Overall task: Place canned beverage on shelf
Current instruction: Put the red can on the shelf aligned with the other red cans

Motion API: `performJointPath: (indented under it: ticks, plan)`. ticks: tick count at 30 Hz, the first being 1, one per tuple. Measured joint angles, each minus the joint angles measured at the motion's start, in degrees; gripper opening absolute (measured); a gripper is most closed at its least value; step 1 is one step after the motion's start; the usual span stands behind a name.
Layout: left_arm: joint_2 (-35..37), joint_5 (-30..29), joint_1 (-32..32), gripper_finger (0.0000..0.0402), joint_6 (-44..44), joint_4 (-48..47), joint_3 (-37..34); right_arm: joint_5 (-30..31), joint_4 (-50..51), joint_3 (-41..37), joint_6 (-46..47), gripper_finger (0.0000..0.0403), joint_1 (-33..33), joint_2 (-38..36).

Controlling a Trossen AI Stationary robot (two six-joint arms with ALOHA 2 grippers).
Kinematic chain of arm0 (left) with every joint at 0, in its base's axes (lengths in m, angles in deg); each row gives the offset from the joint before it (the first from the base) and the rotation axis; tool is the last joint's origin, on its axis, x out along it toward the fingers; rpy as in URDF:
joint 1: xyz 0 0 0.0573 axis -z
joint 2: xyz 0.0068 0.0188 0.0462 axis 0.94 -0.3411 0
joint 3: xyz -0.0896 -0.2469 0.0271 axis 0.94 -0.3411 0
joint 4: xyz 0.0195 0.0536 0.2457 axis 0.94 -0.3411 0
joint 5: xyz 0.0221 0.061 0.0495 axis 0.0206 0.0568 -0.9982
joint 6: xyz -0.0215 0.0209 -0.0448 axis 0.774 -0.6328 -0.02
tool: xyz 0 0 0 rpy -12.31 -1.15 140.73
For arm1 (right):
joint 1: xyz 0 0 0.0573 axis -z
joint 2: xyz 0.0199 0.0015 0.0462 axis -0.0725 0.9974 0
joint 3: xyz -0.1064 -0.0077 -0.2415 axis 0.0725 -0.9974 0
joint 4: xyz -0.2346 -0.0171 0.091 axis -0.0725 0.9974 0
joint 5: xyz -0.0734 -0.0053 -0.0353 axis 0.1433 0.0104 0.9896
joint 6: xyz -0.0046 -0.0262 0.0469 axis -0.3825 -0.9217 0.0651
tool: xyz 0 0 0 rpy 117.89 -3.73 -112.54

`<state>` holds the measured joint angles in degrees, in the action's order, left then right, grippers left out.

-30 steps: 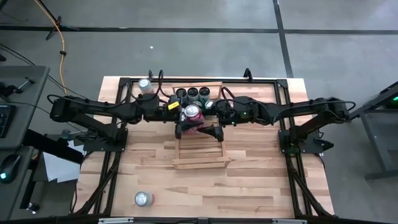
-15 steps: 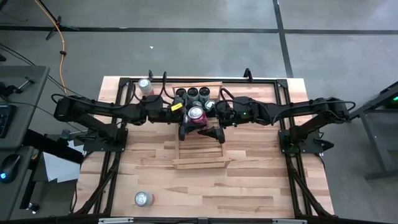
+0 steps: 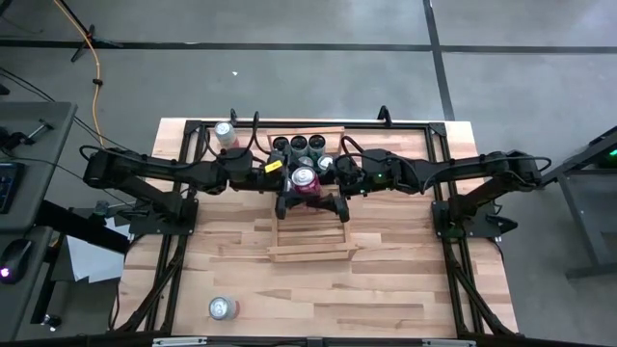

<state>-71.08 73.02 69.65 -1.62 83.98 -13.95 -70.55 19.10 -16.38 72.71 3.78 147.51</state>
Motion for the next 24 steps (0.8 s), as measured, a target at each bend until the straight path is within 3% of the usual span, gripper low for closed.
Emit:
performJointPath:
  ticks: [3, 8, 18, 21, 24]
  plan:
    - [0.0, -0.2, -0.1, 0.0293, 0.0, 0.0, 0.0, 0.0, 0.0, 0.0, 0.0, 0.0278, 0.0, 0.0]
    - [0.5, -0.7, -0.8, 0.0361, 0.0, -1.1, 0.0, 0.2, 1.3, 0.0, 0.2, 0.0278, 0.0, 0.0]
    - [10.5, -0.9, -3.2, 0.0380, 1.8, -23.2, 0.1, 1.8, 22.5, -0.7, -3.0, 0.0278, 1.9, -6.8]
    - [13.8, -0.9, -3.3, 0.0380, 3.3, -25.9, -0.8, 3.9, 23.7, -6.5, -1.3, 0.0278, 1.9, -9.7]
    - [17.5, -1.5, -3.0, 0.0380, 6.1, -22.5, -4.7, 4.2, 17.8, -17.1, 4.9, 0.0278, 1.9, -13.0]
